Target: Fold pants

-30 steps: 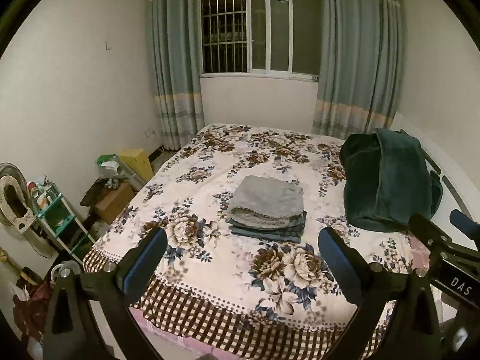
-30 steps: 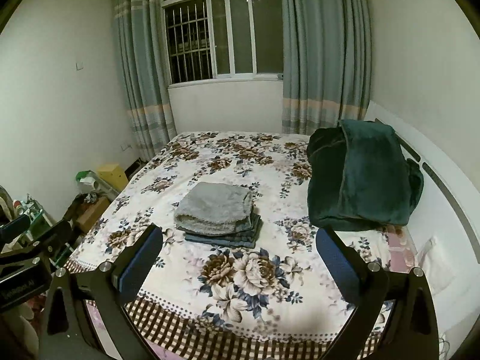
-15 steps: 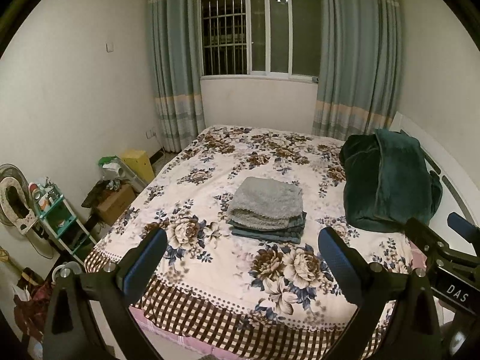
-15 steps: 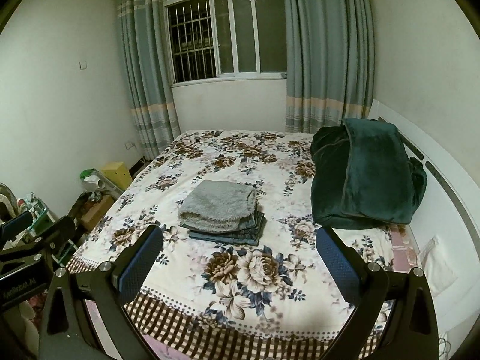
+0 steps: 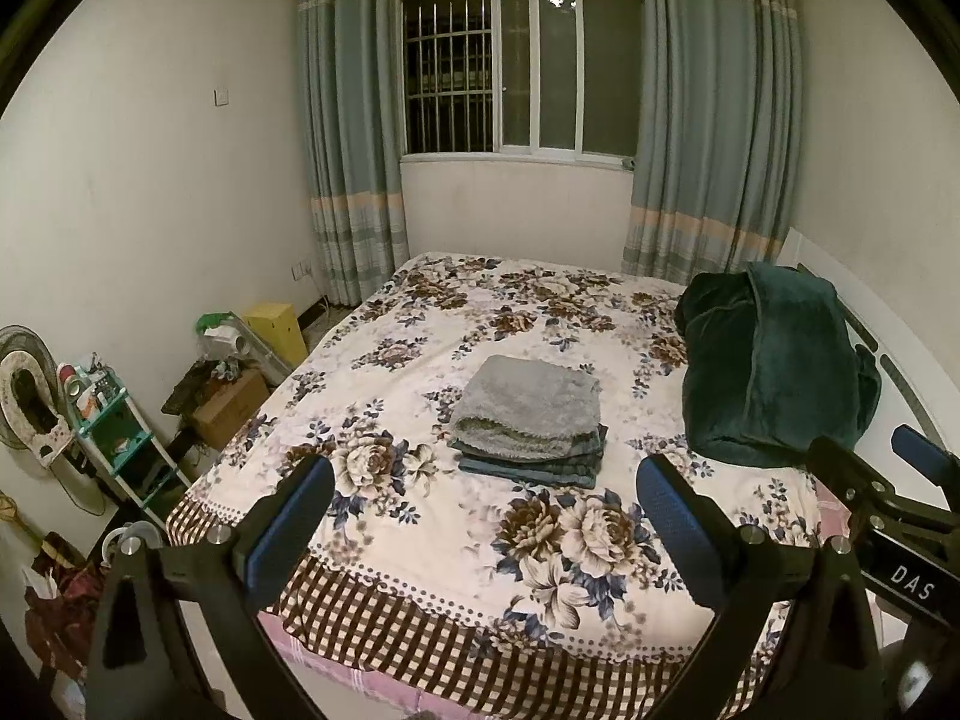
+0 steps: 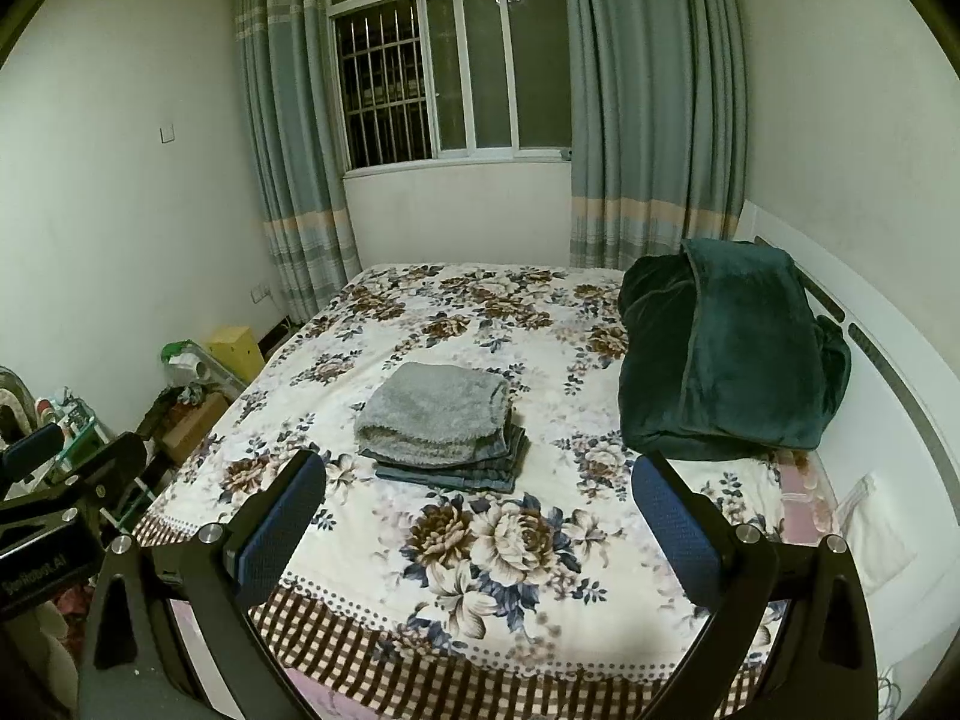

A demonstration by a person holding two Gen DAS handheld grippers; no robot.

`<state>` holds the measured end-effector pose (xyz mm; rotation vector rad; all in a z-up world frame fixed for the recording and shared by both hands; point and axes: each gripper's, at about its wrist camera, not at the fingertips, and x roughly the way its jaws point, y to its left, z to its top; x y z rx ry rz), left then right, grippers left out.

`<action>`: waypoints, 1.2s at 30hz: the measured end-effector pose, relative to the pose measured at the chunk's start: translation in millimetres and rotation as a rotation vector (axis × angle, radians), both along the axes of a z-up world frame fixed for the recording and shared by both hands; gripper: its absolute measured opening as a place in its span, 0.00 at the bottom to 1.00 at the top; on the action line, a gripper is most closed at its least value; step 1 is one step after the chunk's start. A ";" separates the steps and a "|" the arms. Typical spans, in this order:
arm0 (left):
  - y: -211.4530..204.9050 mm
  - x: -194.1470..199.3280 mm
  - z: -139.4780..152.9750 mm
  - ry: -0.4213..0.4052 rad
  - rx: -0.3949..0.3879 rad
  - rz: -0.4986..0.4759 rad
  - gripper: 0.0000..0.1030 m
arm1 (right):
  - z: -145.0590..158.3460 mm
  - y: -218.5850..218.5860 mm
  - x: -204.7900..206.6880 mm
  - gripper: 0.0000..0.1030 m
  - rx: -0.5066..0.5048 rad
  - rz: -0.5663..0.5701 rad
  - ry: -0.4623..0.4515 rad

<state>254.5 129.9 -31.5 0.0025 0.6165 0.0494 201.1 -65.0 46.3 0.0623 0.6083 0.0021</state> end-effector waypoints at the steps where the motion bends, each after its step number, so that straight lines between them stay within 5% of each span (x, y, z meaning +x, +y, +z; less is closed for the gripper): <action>1: 0.0 -0.1 -0.1 0.000 -0.001 0.000 1.00 | -0.4 0.4 -0.3 1.00 0.000 0.001 0.002; 36: -4.7 -13.9 -1.8 -0.008 0.007 0.015 1.00 | -6.1 -2.7 -13.6 1.00 0.007 0.002 0.005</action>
